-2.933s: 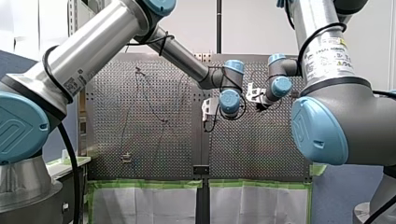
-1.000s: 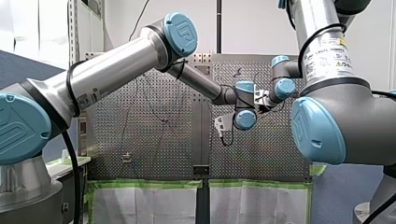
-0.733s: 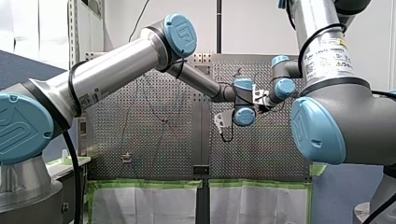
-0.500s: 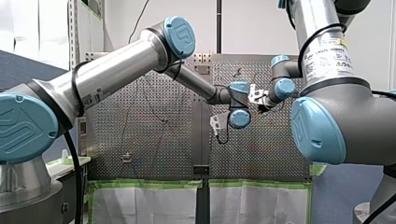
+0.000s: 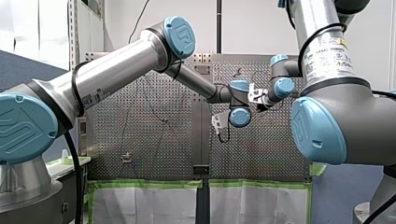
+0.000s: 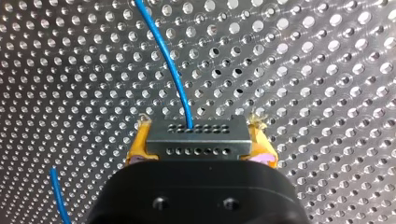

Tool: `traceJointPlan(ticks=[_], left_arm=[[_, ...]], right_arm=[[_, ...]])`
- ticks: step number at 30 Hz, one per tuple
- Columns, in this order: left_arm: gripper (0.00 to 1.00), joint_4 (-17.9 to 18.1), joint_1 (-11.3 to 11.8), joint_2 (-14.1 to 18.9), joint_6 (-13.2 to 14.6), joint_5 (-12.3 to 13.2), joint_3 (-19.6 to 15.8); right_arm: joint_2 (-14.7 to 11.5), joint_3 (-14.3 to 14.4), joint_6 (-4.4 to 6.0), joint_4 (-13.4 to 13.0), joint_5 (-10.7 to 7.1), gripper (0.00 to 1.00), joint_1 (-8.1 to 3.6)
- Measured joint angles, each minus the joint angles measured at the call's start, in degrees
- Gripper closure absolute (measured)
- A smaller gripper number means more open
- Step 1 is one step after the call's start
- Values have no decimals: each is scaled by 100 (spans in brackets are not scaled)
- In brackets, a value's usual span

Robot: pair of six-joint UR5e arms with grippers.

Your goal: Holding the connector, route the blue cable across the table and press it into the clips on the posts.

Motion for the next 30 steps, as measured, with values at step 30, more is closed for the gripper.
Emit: traceJointPlan(ticks=[30], left_arm=[[100,-599,-55,750,-259,-417,0]], right_arm=[[-600,-243,208,29,-302,100,73]])
